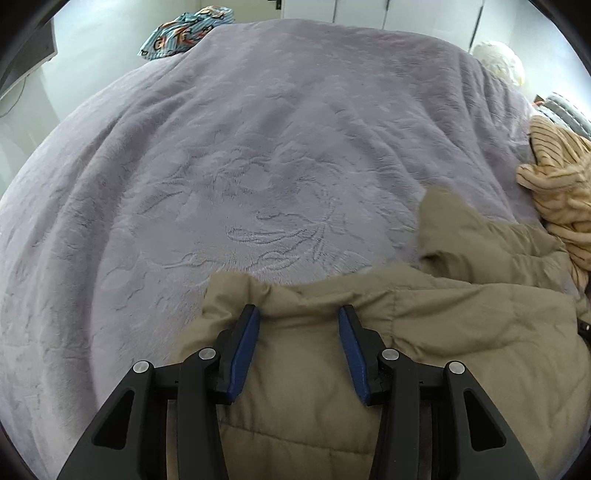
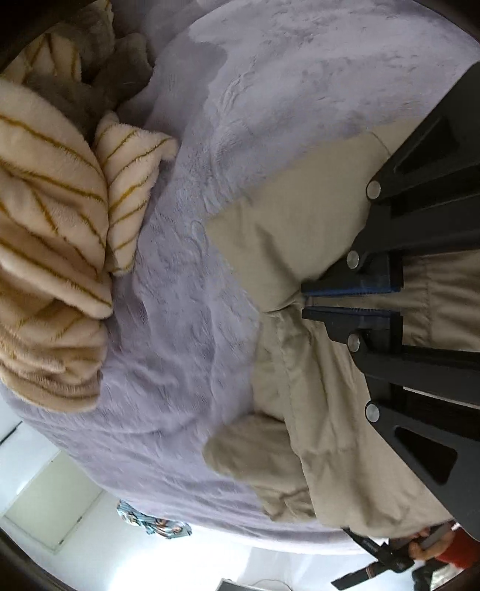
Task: Fold large clothes
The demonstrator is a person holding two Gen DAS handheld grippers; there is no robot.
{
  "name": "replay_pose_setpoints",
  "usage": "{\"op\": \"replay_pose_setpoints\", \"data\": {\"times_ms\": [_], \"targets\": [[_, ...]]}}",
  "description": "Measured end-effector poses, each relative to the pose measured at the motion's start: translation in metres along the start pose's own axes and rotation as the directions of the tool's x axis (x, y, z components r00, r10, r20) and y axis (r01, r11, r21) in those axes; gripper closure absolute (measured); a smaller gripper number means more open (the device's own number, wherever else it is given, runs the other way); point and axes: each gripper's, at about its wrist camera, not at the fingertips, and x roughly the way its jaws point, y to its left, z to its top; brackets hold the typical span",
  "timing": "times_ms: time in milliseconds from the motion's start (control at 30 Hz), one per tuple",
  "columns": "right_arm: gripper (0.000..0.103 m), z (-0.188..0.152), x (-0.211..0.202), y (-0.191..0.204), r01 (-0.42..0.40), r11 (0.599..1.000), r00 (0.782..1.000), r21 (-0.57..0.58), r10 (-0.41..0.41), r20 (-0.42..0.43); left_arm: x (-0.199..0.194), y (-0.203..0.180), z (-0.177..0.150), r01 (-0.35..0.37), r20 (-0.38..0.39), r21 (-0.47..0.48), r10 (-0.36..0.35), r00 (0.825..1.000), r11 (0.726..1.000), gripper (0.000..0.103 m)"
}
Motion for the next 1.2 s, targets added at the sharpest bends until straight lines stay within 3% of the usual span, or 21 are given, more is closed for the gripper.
{"op": "replay_pose_setpoints", "data": {"times_ms": [333,467,667,833,1100,1167,1200], "targets": [[0.103,0.014,0.036,-0.031,-0.043,0.981,0.999,0.191,0.038,0.028,0.024,0.009,0.005,0.007,-0.001,-0.068,-0.008,1.000,0.998,0.055],[0.099,0.016,0.012,-0.020,-0.011,0.981,0.998,0.192,0.000,0.058,0.011,0.013,0.010,-0.006,-0.009,-0.090,0.005,1.000,0.996,0.055],[0.098,0.004,-0.024,-0.020,0.020,0.980,0.997,0.197,-0.033,0.063,-0.040,0.032,0.011,-0.025,0.015,-0.114,0.027,1.000,0.993,0.055],[0.098,-0.029,-0.055,-0.020,-0.025,0.978,0.997,0.208,0.010,0.071,-0.090,0.042,-0.015,-0.027,0.024,-0.117,0.030,0.999,0.993,0.054],[0.097,-0.095,-0.092,-0.022,-0.094,0.963,0.996,0.254,0.089,0.032,-0.129,0.033,-0.087,0.008,-0.048,-0.122,-0.013,0.999,0.993,0.054],[0.096,-0.112,-0.102,-0.024,-0.101,0.960,0.995,0.263,0.099,0.020,-0.135,0.029,-0.102,0.044,-0.066,-0.125,-0.052,0.996,0.991,0.048],[0.092,-0.120,-0.104,-0.024,-0.104,0.958,0.994,0.266,0.105,0.011,-0.138,0.028,-0.108,0.074,-0.069,-0.129,-0.083,0.994,0.989,0.027]]}}
